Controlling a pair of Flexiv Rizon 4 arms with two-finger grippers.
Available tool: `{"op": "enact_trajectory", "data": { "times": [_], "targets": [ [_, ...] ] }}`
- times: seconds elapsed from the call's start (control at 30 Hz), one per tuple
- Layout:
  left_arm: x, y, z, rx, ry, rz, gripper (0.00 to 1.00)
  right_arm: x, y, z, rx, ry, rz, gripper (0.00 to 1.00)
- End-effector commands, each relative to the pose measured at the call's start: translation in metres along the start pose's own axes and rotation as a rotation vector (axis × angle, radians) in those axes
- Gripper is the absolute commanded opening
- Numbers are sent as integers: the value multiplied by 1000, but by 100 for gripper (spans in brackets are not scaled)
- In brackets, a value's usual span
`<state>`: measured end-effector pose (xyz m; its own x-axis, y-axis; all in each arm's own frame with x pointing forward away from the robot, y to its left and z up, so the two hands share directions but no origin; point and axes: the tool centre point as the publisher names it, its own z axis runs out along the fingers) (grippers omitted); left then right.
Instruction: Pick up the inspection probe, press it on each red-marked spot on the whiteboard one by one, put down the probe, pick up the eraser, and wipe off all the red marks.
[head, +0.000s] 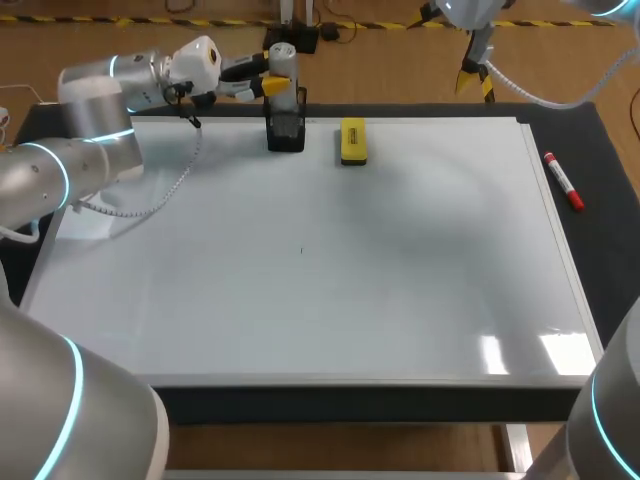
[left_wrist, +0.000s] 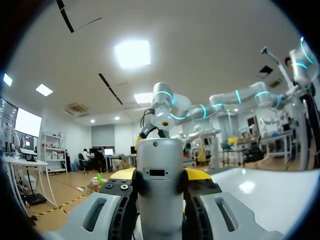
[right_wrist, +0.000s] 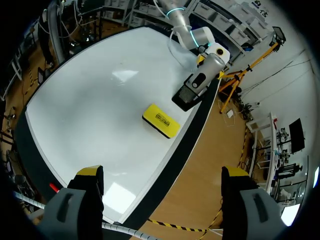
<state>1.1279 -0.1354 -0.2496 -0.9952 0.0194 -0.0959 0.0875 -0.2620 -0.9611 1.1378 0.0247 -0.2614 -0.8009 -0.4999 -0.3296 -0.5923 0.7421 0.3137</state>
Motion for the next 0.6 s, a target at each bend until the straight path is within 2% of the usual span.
{"op": "enact_trajectory", "data": {
  "times": [0.03,0.6],
  "targets": [
    [-1,3,-3,14,2,-1,0,-1,0,-1,2,5,-1,100],
    [1,8,-6,12,7,-7,0,-1,0,-1,2,5,-1,100]
  ]
}}
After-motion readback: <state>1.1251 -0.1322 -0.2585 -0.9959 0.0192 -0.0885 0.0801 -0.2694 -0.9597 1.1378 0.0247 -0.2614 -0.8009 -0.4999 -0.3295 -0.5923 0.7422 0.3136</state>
